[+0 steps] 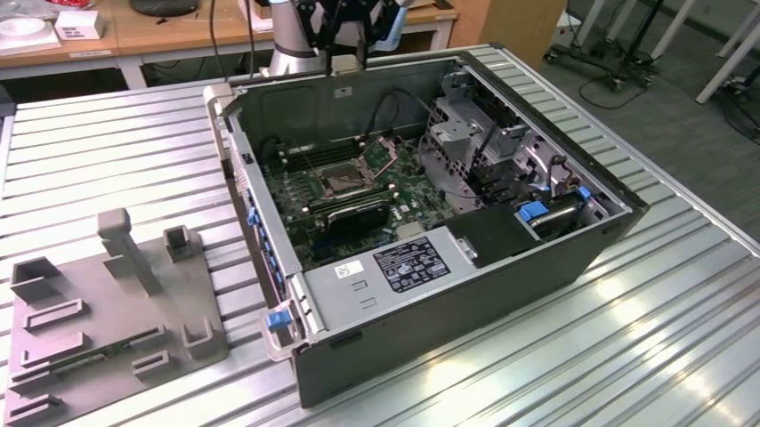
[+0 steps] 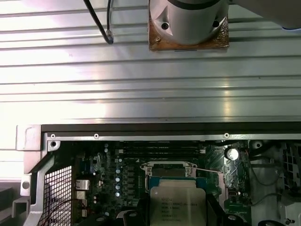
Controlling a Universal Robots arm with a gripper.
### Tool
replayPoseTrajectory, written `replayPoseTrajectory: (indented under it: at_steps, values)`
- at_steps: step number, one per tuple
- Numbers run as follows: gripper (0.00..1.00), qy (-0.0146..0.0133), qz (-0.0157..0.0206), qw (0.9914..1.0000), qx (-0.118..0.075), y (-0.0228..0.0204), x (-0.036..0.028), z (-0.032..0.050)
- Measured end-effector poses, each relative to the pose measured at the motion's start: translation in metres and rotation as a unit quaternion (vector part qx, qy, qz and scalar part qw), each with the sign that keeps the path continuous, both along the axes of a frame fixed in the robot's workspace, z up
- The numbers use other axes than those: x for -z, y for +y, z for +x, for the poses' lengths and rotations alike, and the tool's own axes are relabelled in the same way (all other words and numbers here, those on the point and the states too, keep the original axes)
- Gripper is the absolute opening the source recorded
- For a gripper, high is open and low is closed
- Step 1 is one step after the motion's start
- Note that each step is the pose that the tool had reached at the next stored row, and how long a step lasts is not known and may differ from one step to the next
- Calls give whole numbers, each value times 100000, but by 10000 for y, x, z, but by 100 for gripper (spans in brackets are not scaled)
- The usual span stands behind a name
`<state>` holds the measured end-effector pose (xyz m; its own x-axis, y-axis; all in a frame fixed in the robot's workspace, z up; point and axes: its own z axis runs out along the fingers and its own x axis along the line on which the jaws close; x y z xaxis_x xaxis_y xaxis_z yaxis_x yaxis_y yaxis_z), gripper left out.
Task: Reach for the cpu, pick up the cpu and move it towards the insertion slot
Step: 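Pick up the cpu and move it towards the insertion slot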
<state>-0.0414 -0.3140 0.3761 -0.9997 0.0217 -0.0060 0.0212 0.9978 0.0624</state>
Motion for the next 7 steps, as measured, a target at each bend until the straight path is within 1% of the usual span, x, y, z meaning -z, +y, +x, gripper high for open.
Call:
replayPoseTrajectory:
  at_steps: [7]
  values:
    - [55, -4, 10, 100000, 19, 0, 6, -5]
